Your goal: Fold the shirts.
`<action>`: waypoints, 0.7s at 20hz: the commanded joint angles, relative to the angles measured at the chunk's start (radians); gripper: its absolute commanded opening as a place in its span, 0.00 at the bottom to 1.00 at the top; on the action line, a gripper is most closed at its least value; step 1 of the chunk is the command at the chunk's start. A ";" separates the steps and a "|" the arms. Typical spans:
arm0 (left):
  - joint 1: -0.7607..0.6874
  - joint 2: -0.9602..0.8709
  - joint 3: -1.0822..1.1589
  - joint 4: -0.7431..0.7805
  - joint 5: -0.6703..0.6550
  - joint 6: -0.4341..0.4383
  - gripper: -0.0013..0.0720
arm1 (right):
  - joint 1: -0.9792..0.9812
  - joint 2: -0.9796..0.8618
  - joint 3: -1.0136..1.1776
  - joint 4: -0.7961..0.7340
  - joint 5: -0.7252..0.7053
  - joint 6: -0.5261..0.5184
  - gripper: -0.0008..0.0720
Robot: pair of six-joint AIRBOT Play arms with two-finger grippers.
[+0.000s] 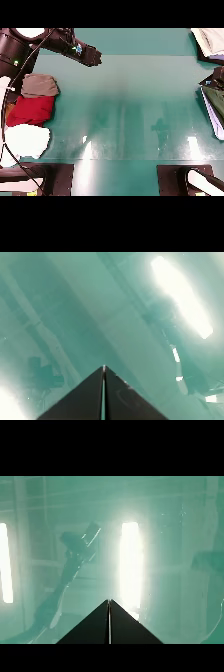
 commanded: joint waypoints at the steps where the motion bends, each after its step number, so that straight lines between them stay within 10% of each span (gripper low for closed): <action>1: 0.000 0.000 0.000 0.000 0.000 0.000 0.05 | 0.001 0.001 0.000 0.000 0.000 0.000 0.04; 8: 0.077 0.007 0.047 0.271 -0.051 -0.038 0.09 | 0.001 0.001 0.000 0.000 -0.002 0.000 0.04; 10: 0.152 0.002 0.039 0.483 -0.145 -0.104 0.96 | 0.001 0.001 0.000 0.000 -0.001 0.000 0.04; 14: 0.337 0.001 -0.113 0.578 -0.097 -0.161 1.00 | 0.001 0.001 0.000 0.000 -0.001 0.000 0.04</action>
